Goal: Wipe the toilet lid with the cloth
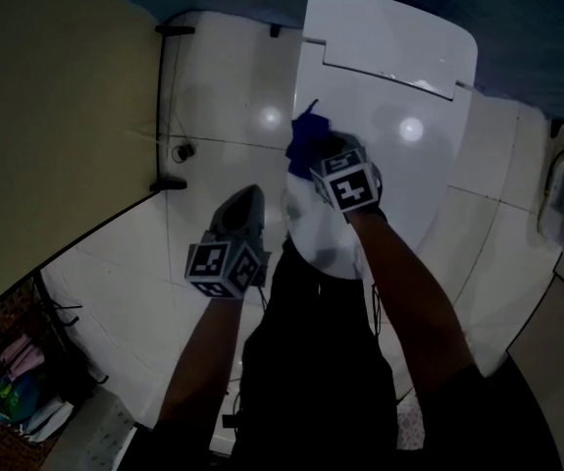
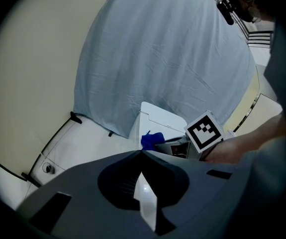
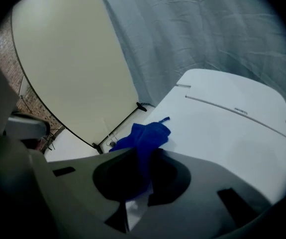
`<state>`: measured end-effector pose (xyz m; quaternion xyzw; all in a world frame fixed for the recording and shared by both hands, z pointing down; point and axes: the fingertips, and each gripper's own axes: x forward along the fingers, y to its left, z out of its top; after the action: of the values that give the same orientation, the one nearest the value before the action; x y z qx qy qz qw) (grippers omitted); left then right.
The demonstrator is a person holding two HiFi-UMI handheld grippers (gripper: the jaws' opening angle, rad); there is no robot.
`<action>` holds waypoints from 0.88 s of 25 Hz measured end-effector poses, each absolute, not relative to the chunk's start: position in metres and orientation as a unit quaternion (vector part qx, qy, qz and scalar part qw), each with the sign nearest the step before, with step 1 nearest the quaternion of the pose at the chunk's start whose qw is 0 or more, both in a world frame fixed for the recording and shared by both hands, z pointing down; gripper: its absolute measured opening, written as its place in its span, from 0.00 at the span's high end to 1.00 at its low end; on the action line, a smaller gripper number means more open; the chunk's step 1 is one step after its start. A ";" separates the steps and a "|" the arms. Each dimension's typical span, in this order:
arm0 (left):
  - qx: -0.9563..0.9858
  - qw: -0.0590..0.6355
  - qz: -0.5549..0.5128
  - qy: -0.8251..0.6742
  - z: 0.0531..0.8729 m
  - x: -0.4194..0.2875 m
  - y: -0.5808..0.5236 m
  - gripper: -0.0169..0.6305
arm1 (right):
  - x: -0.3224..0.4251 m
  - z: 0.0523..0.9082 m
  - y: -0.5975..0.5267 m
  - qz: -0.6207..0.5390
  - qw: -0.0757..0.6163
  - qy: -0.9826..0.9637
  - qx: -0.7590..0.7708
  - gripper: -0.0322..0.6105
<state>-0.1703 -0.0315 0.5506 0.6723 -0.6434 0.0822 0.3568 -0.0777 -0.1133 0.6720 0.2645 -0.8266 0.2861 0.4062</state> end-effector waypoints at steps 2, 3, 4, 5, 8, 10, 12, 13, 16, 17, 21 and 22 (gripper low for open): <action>0.675 0.356 0.087 -0.640 0.551 -0.159 -0.035 0.99 | -0.061 0.672 -0.111 0.271 0.412 -0.829 0.264 0.87; 0.676 0.356 0.091 -0.639 0.551 -0.153 -0.035 0.99 | -0.051 0.672 -0.110 0.267 0.414 -0.829 0.266 0.87; 0.677 0.357 0.095 -0.637 0.551 -0.147 -0.036 0.99 | -0.038 0.671 -0.110 0.263 0.415 -0.828 0.271 0.87; 0.679 0.357 0.097 -0.634 0.552 -0.140 -0.037 0.99 | -0.025 0.670 -0.111 0.262 0.414 -0.826 0.278 0.87; 0.688 0.361 0.097 -0.622 0.555 -0.121 -0.039 0.99 | 0.021 0.670 -0.115 0.265 0.409 -0.819 0.301 0.87; 0.695 0.362 0.096 -0.614 0.560 -0.108 -0.037 0.99 | 0.056 0.670 -0.117 0.266 0.406 -0.814 0.320 0.87; 0.700 0.362 0.099 -0.608 0.564 -0.097 -0.034 0.99 | 0.092 0.668 -0.117 0.268 0.401 -0.807 0.341 0.87; 0.701 0.362 0.101 -0.606 0.564 -0.091 -0.033 0.99 | 0.110 0.668 -0.117 0.268 0.399 -0.803 0.352 0.87; 0.702 0.360 0.108 -0.605 0.564 -0.081 -0.030 0.99 | 0.161 0.667 -0.115 0.267 0.395 -0.792 0.382 0.87; 0.702 0.358 0.114 -0.605 0.565 -0.078 -0.028 0.99 | 0.176 0.667 -0.115 0.266 0.395 -0.788 0.391 0.87; 0.711 0.350 0.149 -0.592 0.571 -0.070 -0.017 0.99 | 0.217 0.669 -0.108 0.266 0.399 -0.771 0.419 0.87; 0.709 0.351 0.145 -0.594 0.571 -0.071 -0.017 0.99 | 0.223 0.669 -0.108 0.264 0.400 -0.768 0.425 0.87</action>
<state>-0.0709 -0.0168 0.5707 0.7093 -0.5938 0.1452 0.3510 0.2225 -0.1083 0.6691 0.4249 -0.7679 0.2643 0.3998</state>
